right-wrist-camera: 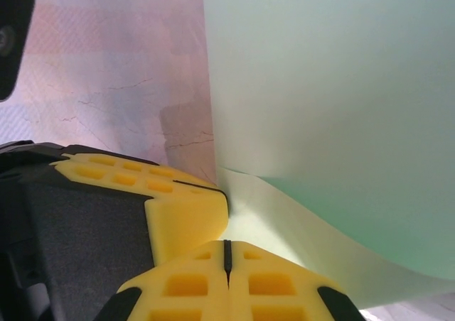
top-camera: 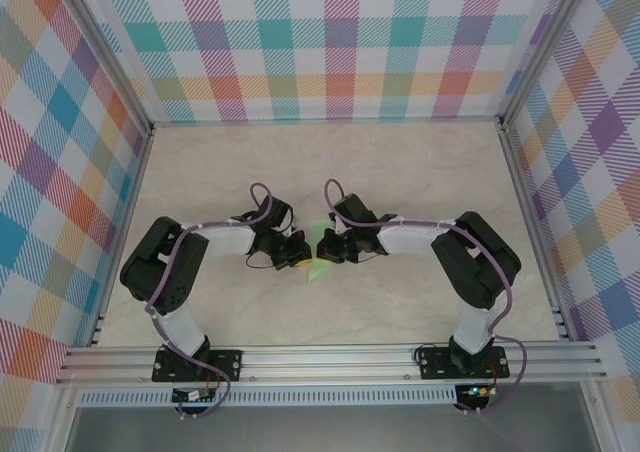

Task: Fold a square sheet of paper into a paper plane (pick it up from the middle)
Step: Third fold the triangle at the center of the table.

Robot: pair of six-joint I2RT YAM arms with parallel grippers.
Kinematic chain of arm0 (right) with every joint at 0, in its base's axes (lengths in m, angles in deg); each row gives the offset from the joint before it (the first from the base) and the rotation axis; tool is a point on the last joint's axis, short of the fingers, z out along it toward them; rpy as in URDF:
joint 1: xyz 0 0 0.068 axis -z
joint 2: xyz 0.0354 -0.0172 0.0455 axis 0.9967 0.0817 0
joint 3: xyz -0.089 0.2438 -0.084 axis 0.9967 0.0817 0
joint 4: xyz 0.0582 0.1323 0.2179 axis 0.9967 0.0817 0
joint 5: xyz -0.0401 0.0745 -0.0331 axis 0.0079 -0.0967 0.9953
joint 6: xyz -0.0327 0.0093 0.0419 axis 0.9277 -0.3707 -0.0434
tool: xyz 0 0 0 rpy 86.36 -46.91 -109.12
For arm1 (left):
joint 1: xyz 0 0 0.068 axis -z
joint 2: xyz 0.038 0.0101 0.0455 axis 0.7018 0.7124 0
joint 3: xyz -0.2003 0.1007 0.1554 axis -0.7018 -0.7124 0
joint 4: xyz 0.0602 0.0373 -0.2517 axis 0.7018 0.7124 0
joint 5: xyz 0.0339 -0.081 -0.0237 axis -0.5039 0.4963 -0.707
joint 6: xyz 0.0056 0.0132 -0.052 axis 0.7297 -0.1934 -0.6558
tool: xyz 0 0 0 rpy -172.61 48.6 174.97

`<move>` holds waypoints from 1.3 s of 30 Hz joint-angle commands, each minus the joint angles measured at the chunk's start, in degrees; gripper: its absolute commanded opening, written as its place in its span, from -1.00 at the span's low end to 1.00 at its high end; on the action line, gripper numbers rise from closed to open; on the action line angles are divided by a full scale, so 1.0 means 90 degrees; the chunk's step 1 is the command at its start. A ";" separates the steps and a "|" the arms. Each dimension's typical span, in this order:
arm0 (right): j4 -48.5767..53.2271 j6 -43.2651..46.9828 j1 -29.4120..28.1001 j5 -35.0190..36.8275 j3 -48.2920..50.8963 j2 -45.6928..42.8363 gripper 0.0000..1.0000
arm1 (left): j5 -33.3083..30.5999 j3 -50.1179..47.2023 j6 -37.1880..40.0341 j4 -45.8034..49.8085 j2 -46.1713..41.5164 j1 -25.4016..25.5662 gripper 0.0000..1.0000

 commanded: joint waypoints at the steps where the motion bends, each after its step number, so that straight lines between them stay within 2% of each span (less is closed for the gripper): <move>1: 0.0096 -0.0073 -0.0014 0.0054 0.0076 0.0093 -1.00 | -0.0344 0.0052 0.0100 0.0237 0.0124 0.0077 -1.00; 19: 0.0479 0.0092 -0.0014 0.0063 -0.0153 0.0475 -1.00 | -0.0159 0.0206 0.0078 -0.0011 -0.0416 0.0107 -1.00; 34: 0.0284 0.0237 -0.0014 -0.0093 -0.0144 0.0432 -1.00 | -0.0074 0.0483 0.0128 0.0058 0.0214 0.0185 -1.00; 39: 0.0214 0.0276 -0.0014 -0.0034 -0.0105 0.0252 -1.00 | -0.0298 0.0491 0.0182 0.0265 0.0274 0.0185 -1.00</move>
